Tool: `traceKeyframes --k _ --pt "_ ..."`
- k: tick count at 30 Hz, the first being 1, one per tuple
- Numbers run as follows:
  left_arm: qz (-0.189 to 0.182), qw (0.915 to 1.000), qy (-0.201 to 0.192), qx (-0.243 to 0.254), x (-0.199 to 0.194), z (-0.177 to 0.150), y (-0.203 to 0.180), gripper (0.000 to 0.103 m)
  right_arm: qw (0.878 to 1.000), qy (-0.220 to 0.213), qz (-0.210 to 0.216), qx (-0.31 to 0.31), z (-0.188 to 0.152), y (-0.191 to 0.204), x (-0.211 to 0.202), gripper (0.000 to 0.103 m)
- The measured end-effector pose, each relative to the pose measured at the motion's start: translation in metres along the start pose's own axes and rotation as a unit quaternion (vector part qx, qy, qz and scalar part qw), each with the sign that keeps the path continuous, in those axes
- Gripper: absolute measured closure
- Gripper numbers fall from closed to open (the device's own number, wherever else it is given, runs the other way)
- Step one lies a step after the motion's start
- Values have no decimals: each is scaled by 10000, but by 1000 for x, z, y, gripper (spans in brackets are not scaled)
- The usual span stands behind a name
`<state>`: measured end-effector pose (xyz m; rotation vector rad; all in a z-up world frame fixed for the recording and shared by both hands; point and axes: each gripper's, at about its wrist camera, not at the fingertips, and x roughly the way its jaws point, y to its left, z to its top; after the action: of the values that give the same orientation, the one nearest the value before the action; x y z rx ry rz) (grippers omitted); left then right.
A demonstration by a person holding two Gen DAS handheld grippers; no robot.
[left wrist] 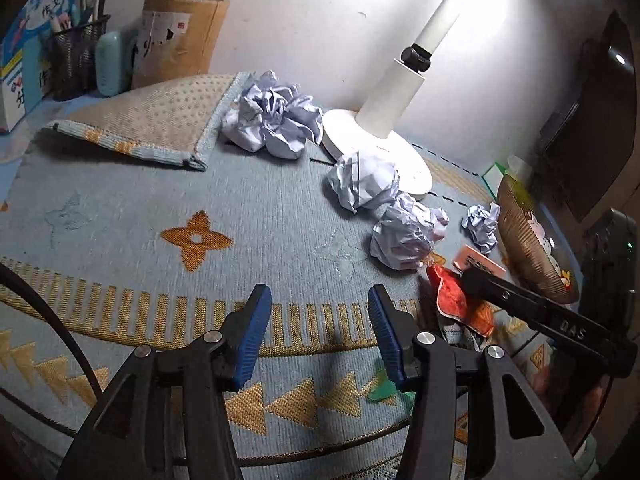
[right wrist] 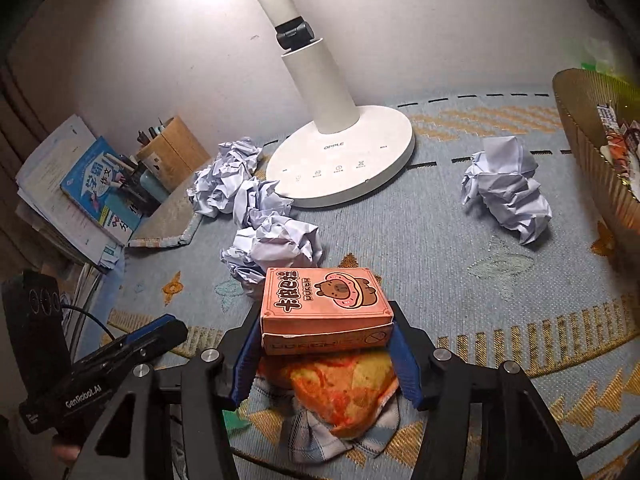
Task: Organize objects
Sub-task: 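Grasp the pink capybara snack box with the right tool while the left tool holds the green toy, then carry the green toy and pink box over the amber bowl and open both tools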
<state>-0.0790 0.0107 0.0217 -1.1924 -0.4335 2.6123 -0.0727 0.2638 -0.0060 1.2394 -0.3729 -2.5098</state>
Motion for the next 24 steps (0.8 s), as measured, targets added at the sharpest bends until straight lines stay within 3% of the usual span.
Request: traceKeyframes --k 2,3,7,10,11,12,14,15,19,20,22,23,24 --pt "390 9976 -554 161 -14 1 -4 55 9996 -184 -228 -55 -18 -1 -27 47" --pt "414 9966 -671 237 -20 1 -4 55 9987 -256 -398 -161 -29 -2 -40 46" --pt "-74 9991 -338 240 -14 -5 -6 55 9892 -203 -1345 -552 -73 -19 -78 46" --pt "-16 9913 -623 1160 -30 -19 -39 55 9888 16 -1401 -510 -94 -36 -83 46" --pt "-15 9877 -625 1435 -33 -26 -49 50 9884 97 -1408 -561 -98 -38 -81 46" --pt "-94 9859 -455 1609 -32 -32 -56 27 9875 106 -1430 -652 -98 -37 -81 46" --pt "-196 9842 -30 1761 -26 -44 -65 0 9885 135 -1315 -737 -98 -35 -82 36" --pt "-152 9835 36 1801 -24 -48 -67 0 9895 184 -1251 -695 -98 -38 -80 27" --pt "316 9818 148 1866 -12 -52 -72 1 9931 114 -1093 -399 -99 -47 -87 26" --pt "333 9819 164 1856 -9 -51 -73 6 9943 92 -1019 -291 -100 -50 -90 26" --pt "328 9812 311 1877 -1 -49 -74 43 9966 39 -823 -41 -102 -58 -99 26" --pt "134 9802 458 1920 4 -49 -76 59 9970 28 -772 106 -105 -63 -104 25" --pt "121 9786 542 1984 8 -50 -80 62 9971 19 -714 274 -108 -68 -108 25"
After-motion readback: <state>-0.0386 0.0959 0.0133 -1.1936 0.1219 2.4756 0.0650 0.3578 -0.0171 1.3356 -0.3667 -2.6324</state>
